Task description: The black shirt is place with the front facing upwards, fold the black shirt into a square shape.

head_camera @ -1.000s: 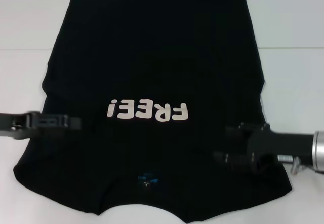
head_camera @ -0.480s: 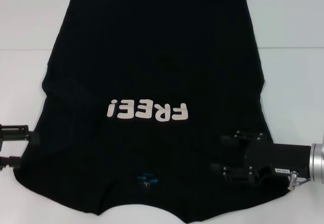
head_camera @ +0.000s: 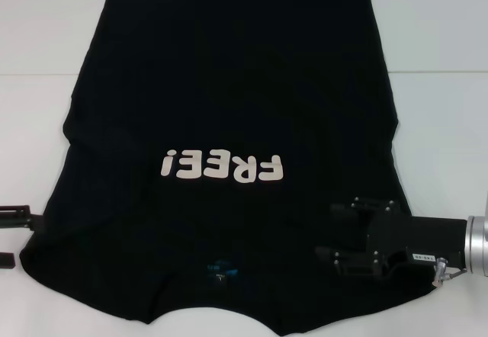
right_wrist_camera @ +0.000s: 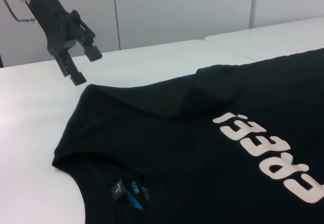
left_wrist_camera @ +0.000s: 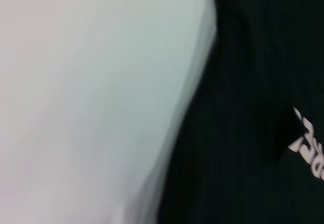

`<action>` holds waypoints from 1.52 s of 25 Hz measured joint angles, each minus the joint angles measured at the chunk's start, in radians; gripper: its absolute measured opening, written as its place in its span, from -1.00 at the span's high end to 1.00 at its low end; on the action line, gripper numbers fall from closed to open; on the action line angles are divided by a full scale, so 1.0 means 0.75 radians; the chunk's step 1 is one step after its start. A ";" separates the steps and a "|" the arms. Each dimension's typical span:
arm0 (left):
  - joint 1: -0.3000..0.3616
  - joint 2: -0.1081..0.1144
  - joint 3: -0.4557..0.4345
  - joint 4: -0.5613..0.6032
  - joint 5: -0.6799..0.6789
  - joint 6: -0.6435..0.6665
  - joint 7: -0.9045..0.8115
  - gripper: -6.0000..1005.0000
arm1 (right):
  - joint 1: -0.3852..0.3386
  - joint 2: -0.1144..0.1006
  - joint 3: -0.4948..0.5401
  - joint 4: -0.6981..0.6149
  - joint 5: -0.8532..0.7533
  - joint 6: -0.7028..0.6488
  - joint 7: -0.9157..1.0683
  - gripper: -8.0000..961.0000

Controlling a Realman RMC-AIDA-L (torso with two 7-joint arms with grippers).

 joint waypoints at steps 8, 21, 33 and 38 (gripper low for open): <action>0.009 -0.006 -0.001 -0.069 0.005 -0.101 0.010 -0.86 | 0.004 0.001 0.000 0.000 0.000 -0.003 -0.001 -0.69; 0.005 -0.011 -0.001 -0.097 0.006 -0.159 0.009 -0.87 | 0.009 0.000 0.000 -0.004 0.000 -0.004 0.005 -0.68; -0.028 -0.027 0.007 -0.107 0.004 -0.163 0.011 -0.86 | 0.007 0.001 0.002 -0.010 0.000 -0.024 0.010 -0.69; -0.029 -0.032 0.012 -0.109 0.008 -0.166 0.012 -0.86 | 0.005 0.001 0.002 -0.010 0.000 -0.035 0.010 -0.69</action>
